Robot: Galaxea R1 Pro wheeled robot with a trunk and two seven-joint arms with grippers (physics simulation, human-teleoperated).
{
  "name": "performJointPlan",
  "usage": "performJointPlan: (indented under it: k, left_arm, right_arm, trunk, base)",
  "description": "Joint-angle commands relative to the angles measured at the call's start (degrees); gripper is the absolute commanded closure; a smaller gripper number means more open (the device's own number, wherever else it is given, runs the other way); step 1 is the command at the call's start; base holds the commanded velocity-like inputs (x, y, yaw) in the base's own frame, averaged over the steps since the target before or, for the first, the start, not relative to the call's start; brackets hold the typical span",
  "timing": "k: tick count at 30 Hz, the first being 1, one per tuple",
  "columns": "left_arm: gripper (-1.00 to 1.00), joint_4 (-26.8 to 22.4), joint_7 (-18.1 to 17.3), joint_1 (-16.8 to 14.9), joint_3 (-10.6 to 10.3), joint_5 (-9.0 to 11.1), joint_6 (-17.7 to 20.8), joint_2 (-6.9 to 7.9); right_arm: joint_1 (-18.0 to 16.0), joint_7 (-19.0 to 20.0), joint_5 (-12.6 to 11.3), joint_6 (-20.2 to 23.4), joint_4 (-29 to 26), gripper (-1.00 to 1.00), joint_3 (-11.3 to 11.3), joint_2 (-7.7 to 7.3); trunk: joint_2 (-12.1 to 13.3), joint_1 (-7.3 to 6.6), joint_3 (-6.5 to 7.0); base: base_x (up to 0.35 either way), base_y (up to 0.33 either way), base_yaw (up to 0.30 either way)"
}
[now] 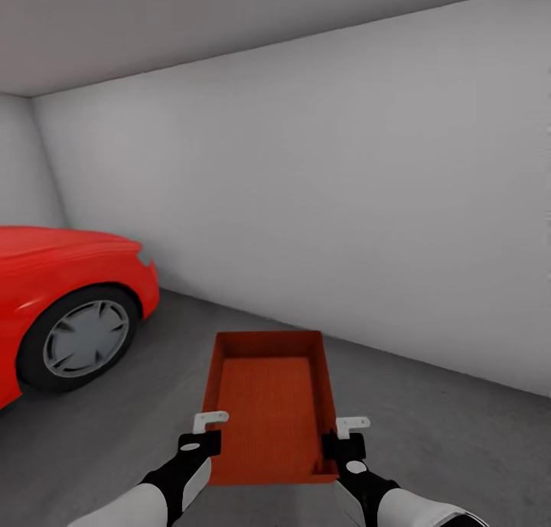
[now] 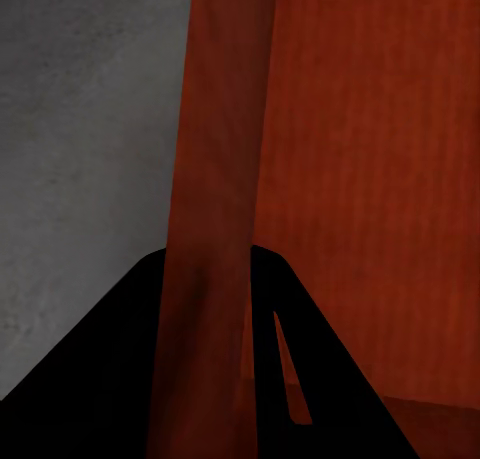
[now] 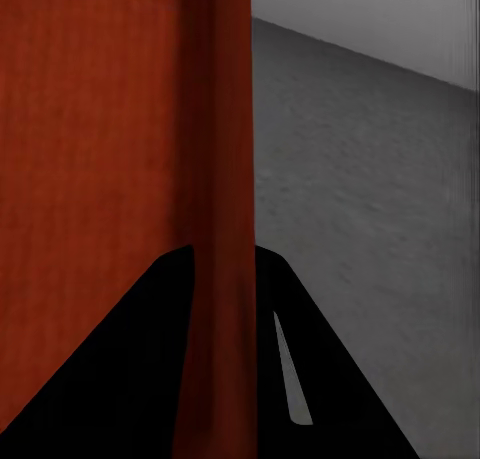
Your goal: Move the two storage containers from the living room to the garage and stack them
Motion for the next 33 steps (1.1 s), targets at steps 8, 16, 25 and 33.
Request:
performJointPlan:
  k: [8, 16, 25, 33]
  left_arm:
    - [1.0, -0.18, 0.27, -0.05, 1.81, 3.67, 0.12, 3.94]
    - [1.0, -0.18, 0.27, -0.05, 1.81, 3.67, 0.12, 3.94]
    - [1.0, -0.18, 0.27, -0.05, 1.81, 3.67, 0.12, 3.94]
    - [1.0, -0.18, 0.27, -0.05, 1.8, 3.67, 0.12, 3.94]
  right_arm:
    - [-0.04, 0.11, 0.05, -0.14, -0.08, 1.0, -3.43, -0.25]
    - [-0.04, 0.13, 0.05, -0.14, -0.08, 1.0, -3.43, -0.25]
    - [-0.04, 0.06, 0.05, -0.14, -0.08, 1.0, -3.43, -0.25]
    - [-0.04, 0.07, 0.05, -0.14, -0.08, 1.0, -3.43, -0.16]
  trunk:
    - [-0.06, 0.04, -0.08]
    - [-0.06, 0.04, -0.08]
    - [-0.06, 0.04, -0.08]
    - [-0.06, 0.04, -0.08]
  base:
    - [0.321, 0.178, -0.288]
    - [0.319, 0.182, -0.288]
    - [0.317, 0.185, -0.067]
    - [0.316, 0.185, 0.0]
